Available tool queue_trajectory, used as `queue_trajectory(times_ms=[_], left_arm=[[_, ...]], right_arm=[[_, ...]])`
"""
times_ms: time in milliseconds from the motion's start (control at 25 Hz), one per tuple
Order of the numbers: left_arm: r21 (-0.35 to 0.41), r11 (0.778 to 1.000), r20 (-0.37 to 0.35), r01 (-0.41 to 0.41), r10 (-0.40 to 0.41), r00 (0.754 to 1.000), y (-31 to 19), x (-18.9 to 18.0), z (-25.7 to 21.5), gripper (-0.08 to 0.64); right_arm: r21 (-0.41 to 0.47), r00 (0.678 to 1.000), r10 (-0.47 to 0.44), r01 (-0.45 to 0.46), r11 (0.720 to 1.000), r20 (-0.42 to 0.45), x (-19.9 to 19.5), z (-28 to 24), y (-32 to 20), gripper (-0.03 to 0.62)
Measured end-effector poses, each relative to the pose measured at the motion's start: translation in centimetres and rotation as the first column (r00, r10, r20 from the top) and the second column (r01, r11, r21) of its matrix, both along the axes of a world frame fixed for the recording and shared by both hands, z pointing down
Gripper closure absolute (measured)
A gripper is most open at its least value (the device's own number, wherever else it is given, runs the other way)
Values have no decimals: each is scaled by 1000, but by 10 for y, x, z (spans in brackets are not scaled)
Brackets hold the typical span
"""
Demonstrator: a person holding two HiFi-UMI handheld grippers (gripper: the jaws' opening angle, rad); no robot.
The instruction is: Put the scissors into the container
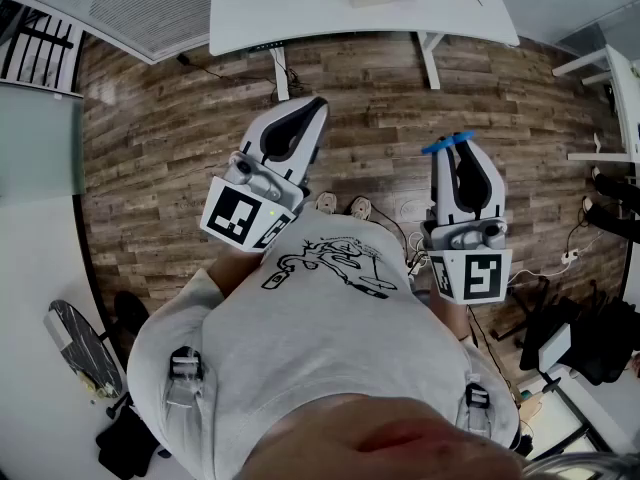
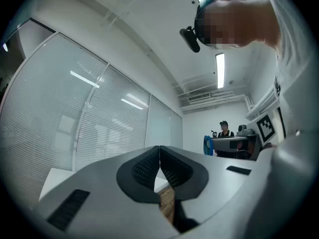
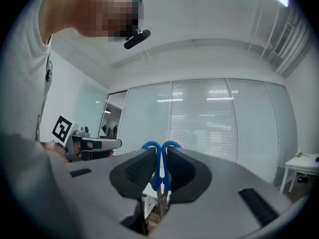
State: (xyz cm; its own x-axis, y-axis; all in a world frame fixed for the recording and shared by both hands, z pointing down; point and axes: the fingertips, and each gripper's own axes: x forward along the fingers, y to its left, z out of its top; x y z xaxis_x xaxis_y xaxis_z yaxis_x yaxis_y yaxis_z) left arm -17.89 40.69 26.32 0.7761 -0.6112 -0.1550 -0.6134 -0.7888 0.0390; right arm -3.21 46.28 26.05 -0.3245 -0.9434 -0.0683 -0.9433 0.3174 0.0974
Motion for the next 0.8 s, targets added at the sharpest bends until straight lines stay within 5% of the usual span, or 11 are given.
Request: queue_trajectory(times_ms=[800], left_arm=[[-26,999,6,-32,32,999,-23,-44,11,540]], right_arm=[[-7,999,44,-44,999,-9,-41,3,-20,514]])
